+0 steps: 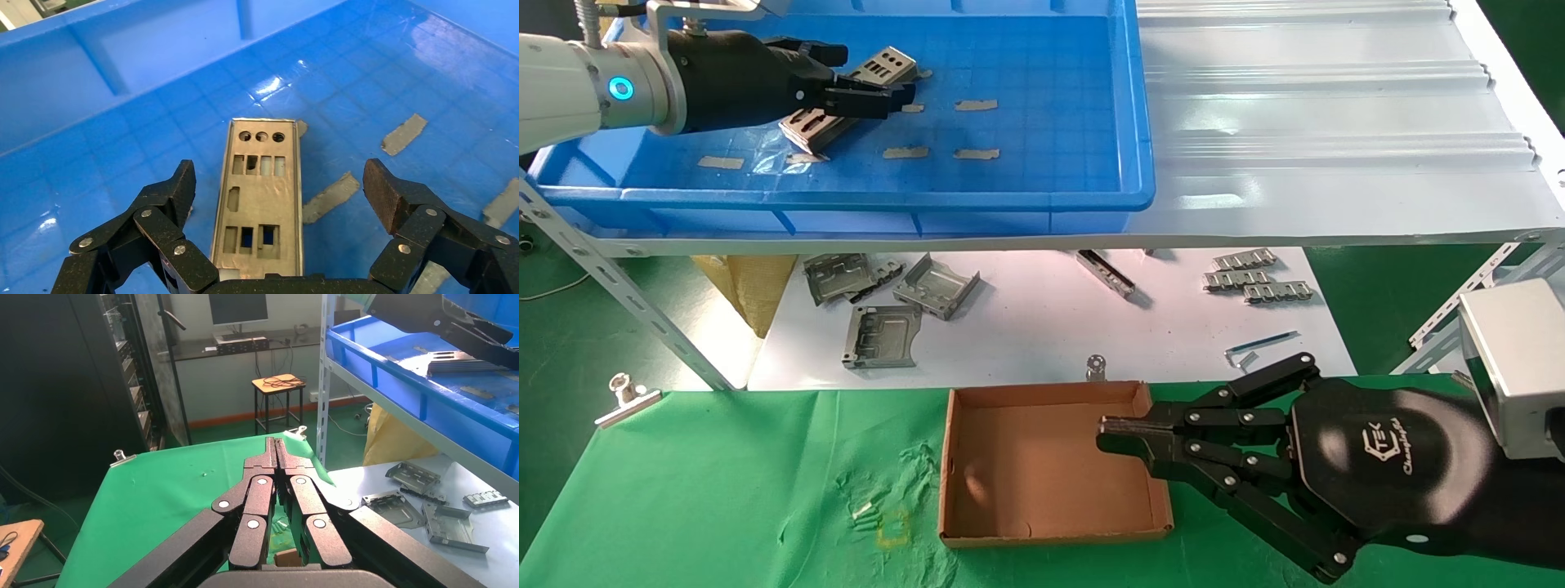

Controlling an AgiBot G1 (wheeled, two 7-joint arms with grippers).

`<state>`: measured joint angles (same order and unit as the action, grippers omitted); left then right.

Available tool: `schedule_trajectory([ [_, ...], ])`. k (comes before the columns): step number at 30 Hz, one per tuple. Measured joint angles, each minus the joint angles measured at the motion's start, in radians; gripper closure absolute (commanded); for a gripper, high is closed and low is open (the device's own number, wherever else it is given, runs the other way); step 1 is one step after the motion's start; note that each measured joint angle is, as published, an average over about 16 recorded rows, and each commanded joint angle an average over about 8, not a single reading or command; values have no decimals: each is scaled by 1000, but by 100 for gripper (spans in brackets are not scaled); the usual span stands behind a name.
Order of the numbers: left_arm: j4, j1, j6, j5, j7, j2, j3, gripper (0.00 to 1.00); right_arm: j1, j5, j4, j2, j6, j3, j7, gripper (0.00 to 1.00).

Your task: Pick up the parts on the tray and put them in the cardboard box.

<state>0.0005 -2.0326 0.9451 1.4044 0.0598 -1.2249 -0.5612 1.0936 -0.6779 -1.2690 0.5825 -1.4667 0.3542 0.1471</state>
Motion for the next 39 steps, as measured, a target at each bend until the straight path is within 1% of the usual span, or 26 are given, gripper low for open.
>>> schedule_trajectory([
  [11,2,-3,73,2,13,11,-2,100,0,0,0,0,0,0,0,100],
  [17,2,-4,91,4,15,15,-3,100,0,0,0,0,0,0,0,100],
  [39,-12,1,46,-16,-20,20,11,100,0,0,0,0,0,1,0,100],
])
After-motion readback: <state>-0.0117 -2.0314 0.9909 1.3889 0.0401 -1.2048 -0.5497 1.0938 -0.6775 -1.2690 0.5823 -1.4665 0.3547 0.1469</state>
